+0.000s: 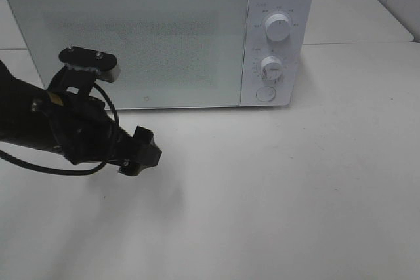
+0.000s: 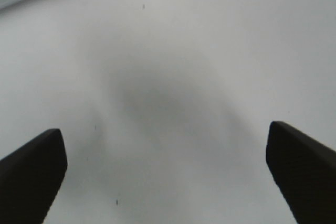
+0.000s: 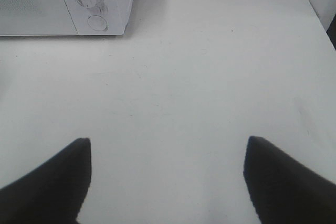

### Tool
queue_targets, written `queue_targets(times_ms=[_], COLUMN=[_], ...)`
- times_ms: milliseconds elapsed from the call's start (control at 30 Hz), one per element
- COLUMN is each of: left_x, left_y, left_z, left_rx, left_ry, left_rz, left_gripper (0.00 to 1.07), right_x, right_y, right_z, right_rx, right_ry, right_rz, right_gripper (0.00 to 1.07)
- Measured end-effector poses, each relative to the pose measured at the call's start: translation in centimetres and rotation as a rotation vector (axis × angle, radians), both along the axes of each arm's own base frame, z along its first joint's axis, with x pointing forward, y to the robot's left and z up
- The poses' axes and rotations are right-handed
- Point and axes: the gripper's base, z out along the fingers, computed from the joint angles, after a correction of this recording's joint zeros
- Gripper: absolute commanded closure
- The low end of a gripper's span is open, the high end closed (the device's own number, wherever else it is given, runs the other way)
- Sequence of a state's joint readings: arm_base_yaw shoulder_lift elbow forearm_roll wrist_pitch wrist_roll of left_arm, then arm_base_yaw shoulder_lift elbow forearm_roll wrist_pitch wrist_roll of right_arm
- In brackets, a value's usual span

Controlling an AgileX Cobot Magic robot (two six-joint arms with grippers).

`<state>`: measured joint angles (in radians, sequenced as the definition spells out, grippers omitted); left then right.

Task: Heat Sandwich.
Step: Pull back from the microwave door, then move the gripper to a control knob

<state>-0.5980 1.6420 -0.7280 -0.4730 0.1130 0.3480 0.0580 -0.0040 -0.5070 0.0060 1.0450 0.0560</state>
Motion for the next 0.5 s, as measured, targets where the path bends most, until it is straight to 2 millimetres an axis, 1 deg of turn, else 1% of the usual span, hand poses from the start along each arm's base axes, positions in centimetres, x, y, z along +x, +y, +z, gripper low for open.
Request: queue_targets(times_ms=[33, 67, 100, 200, 233, 267, 367, 400, 433, 500], left_x=[0.0, 0.0, 0.1, 0.4, 0.4, 0.7, 1.0, 1.0, 1.1, 1.0], left_y=[0.0, 0.4, 1.4, 2.8, 2.8, 3.7, 5.6, 5.6, 6.6, 7.7], left_z=[0.0, 0.1, 0.5, 1.4, 1.4, 2.0, 2.8, 2.8, 3.3, 3.7], left_rx=[0.0, 0.005, 0.012, 0.018, 0.018, 0.019, 0.022, 0.022, 0.02, 0.022], left_ry=[0.0, 0.044, 0.127, 0.22, 0.22, 0.272, 0.363, 0.363, 0.413, 0.455], left_rz=[0.0, 0.001, 0.006, 0.016, 0.016, 0.024, 0.046, 0.046, 0.06, 0.073], left_gripper=[0.08, 0.08, 0.08, 0.08, 0.08, 0.08, 0.08, 0.08, 0.08, 0.08], right_x=[0.0, 0.0, 0.0, 0.0, 0.0, 0.0, 0.0, 0.0, 0.0, 0.0], right_y=[0.0, 0.0, 0.0, 0.0, 0.0, 0.0, 0.0, 0.0, 0.0, 0.0], right_z=[0.0, 0.0, 0.0, 0.0, 0.0, 0.0, 0.0, 0.0, 0.0, 0.0], right_rx=[0.0, 0.0, 0.0, 0.0, 0.0, 0.0, 0.0, 0.0, 0.0, 0.0], right_ry=[0.0, 0.0, 0.0, 0.0, 0.0, 0.0, 0.0, 0.0, 0.0, 0.0], right_rz=[0.0, 0.0, 0.0, 0.0, 0.0, 0.0, 0.0, 0.0, 0.0, 0.0], right_gripper=[0.31, 0.31, 0.31, 0.31, 0.31, 0.31, 0.31, 0.31, 0.31, 0.31])
